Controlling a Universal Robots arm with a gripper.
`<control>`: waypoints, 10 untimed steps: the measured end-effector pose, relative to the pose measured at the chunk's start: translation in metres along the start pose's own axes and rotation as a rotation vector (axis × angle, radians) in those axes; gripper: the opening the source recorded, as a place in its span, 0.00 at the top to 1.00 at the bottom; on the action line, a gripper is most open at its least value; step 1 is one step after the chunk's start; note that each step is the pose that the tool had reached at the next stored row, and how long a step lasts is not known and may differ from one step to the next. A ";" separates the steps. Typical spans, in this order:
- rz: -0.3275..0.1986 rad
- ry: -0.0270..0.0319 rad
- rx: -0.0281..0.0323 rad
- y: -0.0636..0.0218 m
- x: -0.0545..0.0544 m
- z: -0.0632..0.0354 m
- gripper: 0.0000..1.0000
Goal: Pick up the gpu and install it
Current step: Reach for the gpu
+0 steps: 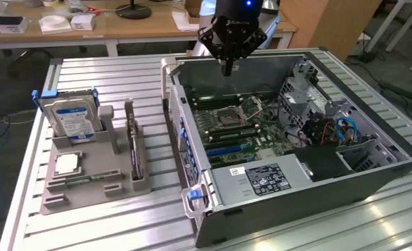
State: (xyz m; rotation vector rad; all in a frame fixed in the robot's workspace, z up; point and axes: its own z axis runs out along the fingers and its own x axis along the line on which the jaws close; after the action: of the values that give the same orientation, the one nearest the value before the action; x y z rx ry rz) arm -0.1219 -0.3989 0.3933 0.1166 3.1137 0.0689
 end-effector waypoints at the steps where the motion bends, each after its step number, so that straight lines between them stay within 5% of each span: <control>1: 0.000 0.0000 0.0001 0.0000 0.000 0.0000 0.90; 10: 0.000 0.0000 0.0000 -0.0007 0.009 -0.0002 0.90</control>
State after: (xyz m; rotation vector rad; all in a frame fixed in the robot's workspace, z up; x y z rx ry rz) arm -0.1311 -0.3988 0.3933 0.1168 3.1137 0.0689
